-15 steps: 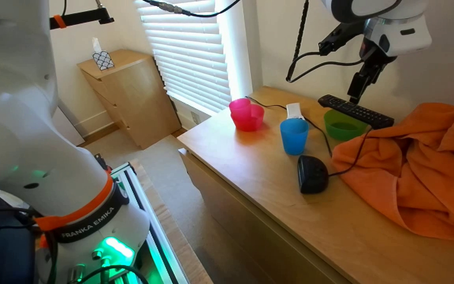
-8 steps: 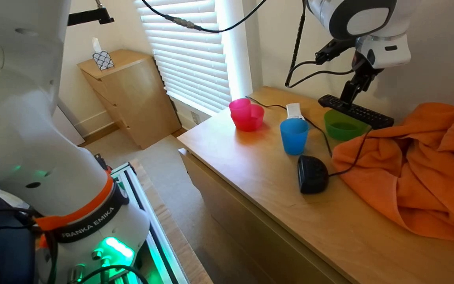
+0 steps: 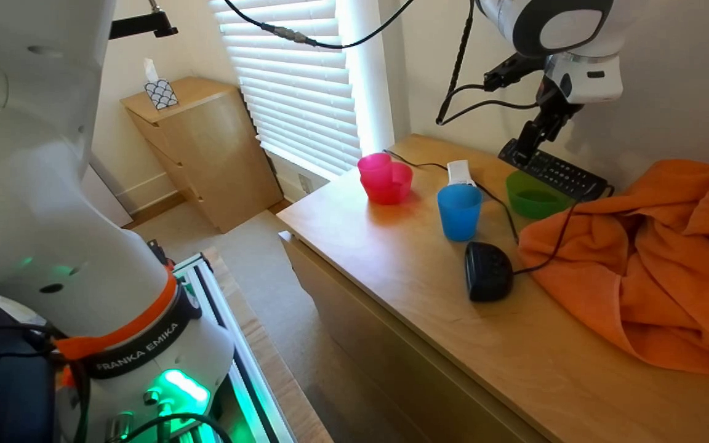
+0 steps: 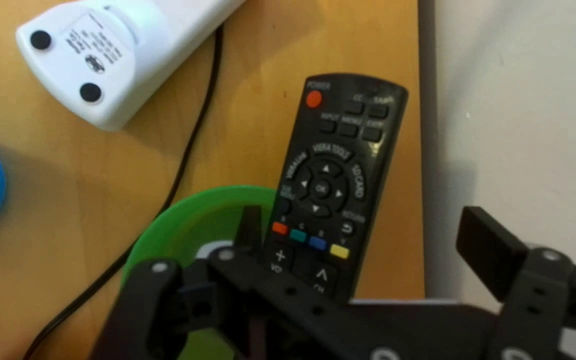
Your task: Pick up the black remote and put it on the left side of the top of the chest of drawers
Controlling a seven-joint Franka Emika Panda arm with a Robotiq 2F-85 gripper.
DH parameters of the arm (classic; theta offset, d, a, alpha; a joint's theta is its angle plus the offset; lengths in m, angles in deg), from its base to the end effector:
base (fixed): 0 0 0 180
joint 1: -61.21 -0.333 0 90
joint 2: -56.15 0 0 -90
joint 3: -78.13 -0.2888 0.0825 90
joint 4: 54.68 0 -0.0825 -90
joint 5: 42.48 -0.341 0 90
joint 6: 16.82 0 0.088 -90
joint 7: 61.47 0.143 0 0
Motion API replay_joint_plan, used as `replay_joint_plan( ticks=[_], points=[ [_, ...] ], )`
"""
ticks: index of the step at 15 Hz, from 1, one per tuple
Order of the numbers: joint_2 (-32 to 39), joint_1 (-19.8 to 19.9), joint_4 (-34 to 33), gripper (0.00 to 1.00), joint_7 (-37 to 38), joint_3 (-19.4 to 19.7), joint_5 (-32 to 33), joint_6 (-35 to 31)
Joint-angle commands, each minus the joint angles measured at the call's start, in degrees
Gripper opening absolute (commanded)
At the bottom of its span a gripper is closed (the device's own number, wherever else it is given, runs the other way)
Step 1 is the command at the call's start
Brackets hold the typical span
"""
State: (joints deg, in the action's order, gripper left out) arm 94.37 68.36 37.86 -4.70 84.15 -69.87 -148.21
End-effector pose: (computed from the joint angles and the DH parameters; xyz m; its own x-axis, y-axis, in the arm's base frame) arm 0.6382 -0.1193 0.2114 0.0741 -0.9639 -0.2558 -0.9893 -0.0388 -0.1404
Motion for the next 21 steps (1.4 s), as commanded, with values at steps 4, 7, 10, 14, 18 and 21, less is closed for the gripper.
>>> replay_joint_plan(
  ticks=[4,7,10,14,18,21],
  points=[
    [1.62,-0.59,-2.03,1.00,6.63,1.00,1.66,2.99],
    [2.61,-0.30,-2.67,1.00,9.26,0.95,2.07,4.64],
    [2.16,-0.56,-2.29,1.00,11.96,1.45,3.23,6.84],
    [2.13,-0.39,-2.26,0.66,14.33,1.72,4.32,7.21],
    [1.44,-0.47,-1.76,0.33,15.86,2.24,5.43,6.49],
    [0.61,-0.67,-1.24,0.18,17.24,2.82,6.48,6.05]
  ],
)
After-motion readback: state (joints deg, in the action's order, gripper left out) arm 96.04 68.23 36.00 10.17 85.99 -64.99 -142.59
